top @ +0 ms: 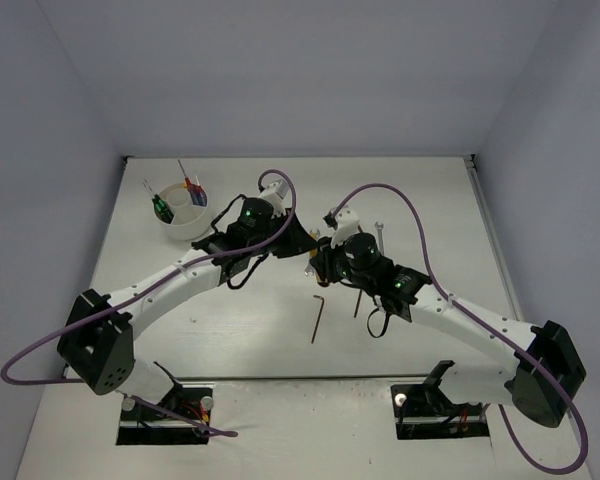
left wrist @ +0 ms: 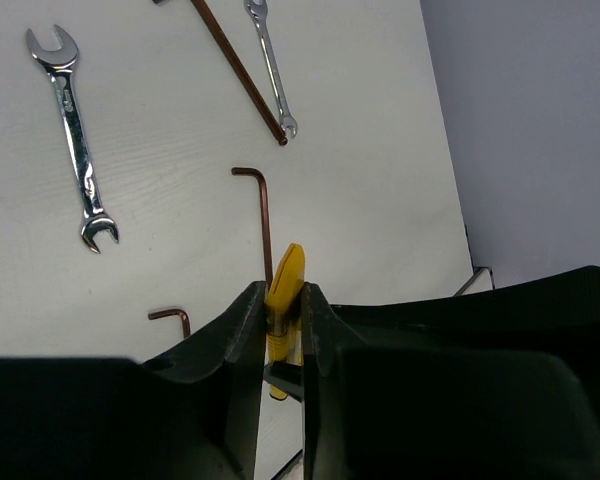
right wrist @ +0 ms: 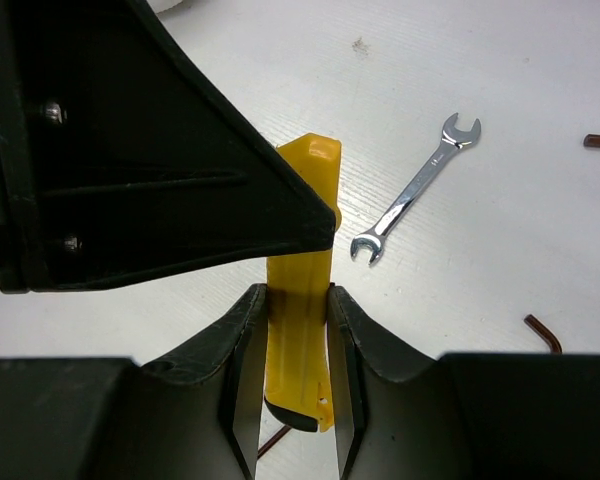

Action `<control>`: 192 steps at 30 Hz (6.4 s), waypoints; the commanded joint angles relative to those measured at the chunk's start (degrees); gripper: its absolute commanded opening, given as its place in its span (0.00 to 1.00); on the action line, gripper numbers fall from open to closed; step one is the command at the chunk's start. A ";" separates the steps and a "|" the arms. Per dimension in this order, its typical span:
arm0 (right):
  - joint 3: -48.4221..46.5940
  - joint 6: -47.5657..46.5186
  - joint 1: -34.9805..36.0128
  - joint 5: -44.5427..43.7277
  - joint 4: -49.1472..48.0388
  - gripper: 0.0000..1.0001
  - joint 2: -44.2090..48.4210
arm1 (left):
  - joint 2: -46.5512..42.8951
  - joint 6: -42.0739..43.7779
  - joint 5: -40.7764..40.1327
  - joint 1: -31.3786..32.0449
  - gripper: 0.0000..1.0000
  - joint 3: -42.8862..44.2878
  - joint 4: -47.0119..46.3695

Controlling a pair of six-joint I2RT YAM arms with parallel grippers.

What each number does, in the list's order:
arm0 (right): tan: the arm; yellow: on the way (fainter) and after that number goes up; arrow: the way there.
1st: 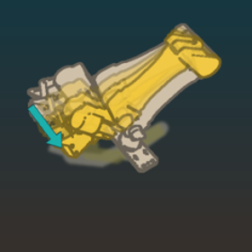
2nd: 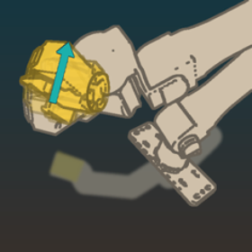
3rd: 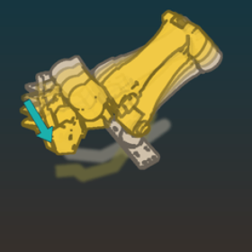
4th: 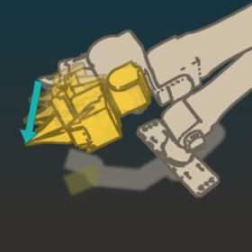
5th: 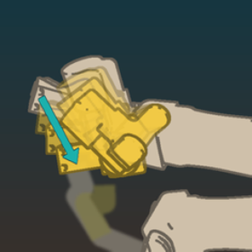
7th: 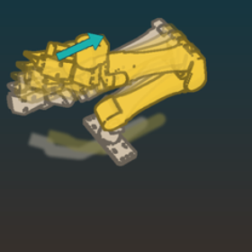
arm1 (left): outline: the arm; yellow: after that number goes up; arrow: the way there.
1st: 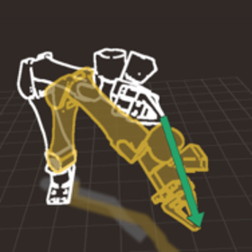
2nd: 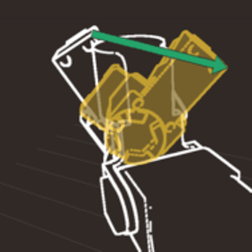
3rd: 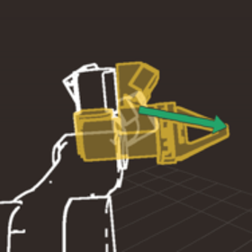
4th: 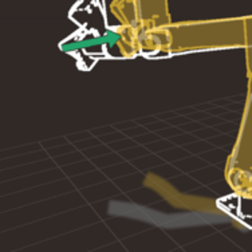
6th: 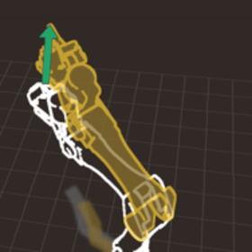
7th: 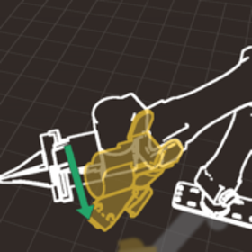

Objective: Sort the tools into containers

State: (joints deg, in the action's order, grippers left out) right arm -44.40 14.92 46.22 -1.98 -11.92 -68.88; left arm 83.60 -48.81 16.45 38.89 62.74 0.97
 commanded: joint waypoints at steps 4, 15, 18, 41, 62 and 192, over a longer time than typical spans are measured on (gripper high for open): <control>-0.77 -0.80 0.45 0.05 -5.16 0.39 1.15 | -3.50 5.94 -3.52 0.24 0.00 2.71 -1.89; 0.83 -1.61 0.01 -0.67 -4.99 0.68 1.09 | -10.95 25.12 -18.16 -11.31 0.00 8.72 12.93; 1.48 -1.56 -0.02 -0.25 -4.99 0.68 0.52 | -10.80 28.27 -19.24 -20.05 0.00 12.74 15.72; 4.32 -0.24 -1.69 1.54 -4.96 0.65 -4.51 | 21.65 41.92 -12.14 -44.17 0.00 39.98 2.36; 4.24 -0.20 -2.18 1.54 -5.13 0.64 -6.09 | 24.86 41.22 -10.23 -44.43 0.00 33.82 2.05; 9.33 10.22 -23.81 0.23 6.03 0.54 1.38 | 27.76 22.88 -18.65 -3.03 0.21 16.27 42.54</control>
State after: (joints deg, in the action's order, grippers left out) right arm -34.63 25.10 22.79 -2.07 -3.49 -68.51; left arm 110.98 -27.22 -3.77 37.69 78.02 41.82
